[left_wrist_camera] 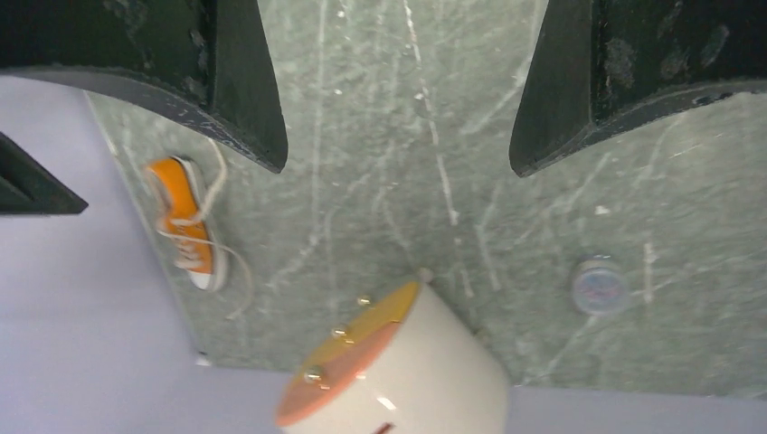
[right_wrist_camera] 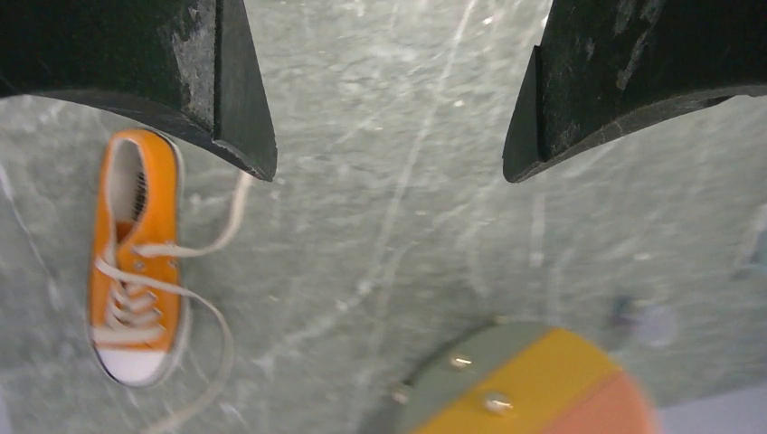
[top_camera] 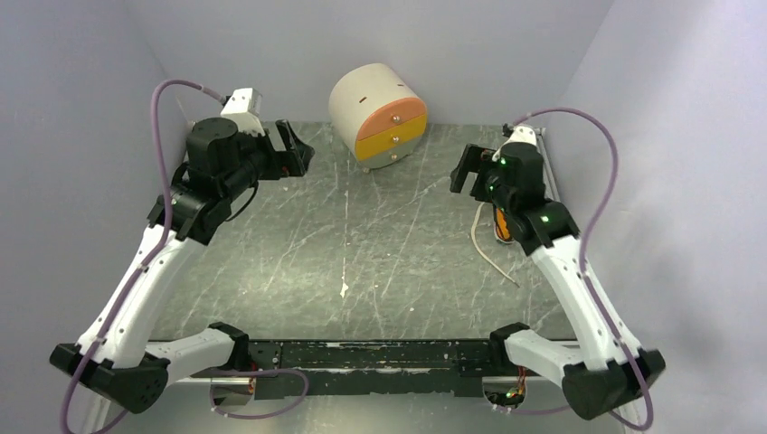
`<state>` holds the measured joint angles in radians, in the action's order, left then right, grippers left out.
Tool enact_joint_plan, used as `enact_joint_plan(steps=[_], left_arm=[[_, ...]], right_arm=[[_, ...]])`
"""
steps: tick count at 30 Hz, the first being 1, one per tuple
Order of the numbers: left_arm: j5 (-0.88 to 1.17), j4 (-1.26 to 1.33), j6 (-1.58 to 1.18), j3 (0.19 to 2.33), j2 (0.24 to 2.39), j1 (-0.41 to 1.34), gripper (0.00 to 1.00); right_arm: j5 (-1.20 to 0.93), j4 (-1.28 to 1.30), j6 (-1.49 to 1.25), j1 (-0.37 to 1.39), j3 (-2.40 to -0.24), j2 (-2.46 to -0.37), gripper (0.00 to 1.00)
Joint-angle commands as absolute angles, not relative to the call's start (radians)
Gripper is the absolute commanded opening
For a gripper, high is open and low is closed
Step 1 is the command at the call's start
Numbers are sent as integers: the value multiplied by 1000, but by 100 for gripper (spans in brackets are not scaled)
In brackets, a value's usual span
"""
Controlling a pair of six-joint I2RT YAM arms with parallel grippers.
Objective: Tie the shoes
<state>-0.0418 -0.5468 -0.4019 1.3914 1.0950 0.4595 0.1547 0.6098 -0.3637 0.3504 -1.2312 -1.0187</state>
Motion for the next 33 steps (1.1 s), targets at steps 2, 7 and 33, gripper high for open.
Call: enact_joint_plan(steps=[2, 7, 33], left_arm=[[-63, -439, -362, 1335, 1135, 344, 97], [-31, -384, -357, 1248, 1150, 263, 97], [247, -315, -426, 998, 1153, 633, 94]], right_arm=[[360, 434, -368, 273, -1097, -1122, 100], [371, 418, -382, 174, -1022, -1215, 100], [-196, 423, -294, -298, -1447, -2021, 100]])
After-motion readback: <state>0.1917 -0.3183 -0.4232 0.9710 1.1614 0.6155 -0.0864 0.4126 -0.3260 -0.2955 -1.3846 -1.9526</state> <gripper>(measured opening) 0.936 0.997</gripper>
